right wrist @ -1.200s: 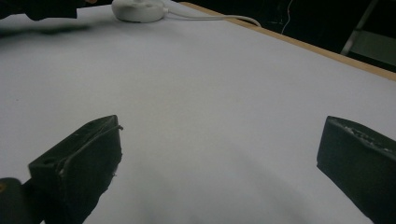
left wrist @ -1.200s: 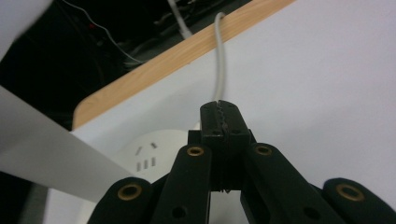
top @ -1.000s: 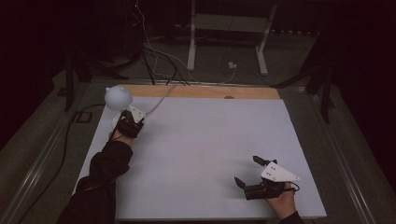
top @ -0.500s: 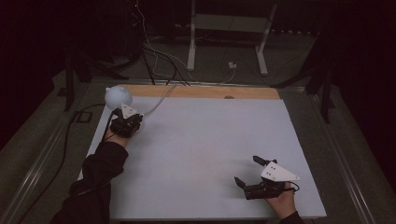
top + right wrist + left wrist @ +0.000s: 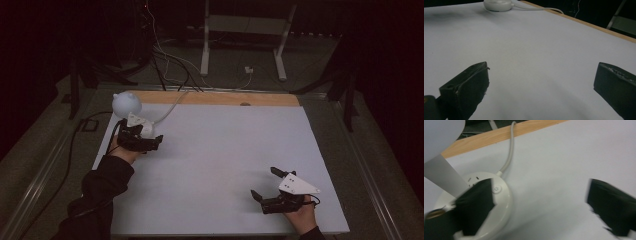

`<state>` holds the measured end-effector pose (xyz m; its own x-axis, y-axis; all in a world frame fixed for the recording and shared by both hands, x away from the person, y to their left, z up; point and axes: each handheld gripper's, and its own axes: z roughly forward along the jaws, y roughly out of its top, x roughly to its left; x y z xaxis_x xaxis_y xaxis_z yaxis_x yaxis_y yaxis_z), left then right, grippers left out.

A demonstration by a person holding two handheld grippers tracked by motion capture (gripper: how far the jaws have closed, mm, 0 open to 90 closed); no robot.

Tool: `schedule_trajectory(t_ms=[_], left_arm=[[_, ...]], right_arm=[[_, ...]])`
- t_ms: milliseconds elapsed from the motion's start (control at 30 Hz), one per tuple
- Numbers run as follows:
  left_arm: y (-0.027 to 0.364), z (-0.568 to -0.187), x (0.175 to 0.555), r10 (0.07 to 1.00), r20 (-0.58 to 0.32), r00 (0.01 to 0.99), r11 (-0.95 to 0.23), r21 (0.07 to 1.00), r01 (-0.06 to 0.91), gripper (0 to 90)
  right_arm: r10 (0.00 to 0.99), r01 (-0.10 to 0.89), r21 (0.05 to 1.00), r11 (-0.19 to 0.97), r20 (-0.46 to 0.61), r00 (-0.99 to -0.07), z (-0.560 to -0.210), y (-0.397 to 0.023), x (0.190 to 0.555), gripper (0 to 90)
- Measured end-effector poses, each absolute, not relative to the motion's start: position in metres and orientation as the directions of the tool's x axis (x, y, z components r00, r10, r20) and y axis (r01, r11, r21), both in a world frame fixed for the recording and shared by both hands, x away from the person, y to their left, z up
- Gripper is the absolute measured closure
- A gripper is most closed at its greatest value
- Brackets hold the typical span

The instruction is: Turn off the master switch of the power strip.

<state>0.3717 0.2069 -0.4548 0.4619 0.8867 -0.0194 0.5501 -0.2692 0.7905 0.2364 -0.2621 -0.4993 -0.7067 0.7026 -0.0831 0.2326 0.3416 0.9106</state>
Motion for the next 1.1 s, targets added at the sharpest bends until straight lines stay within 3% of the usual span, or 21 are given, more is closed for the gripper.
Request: schedule_trajectory(t_ms=[500, 1100], left_arm=[[0.21, -0.442, 0.345, 0.8, -0.136, 0.584, -0.255, 0.805, 0.536, 0.3], [0.207, -0.447, 0.301, 0.74, -0.119, 0.663, -0.318, 0.806, 0.499, 0.3]], right_arm=[[0.703, 0.23, 0.911, 0.341, -0.085, -0.706, -0.498, -0.262, 0.236, 0.0], [0.702, 0.225, 0.912, 0.343, -0.089, -0.707, -0.497, -0.261, 0.235, 0.0]])
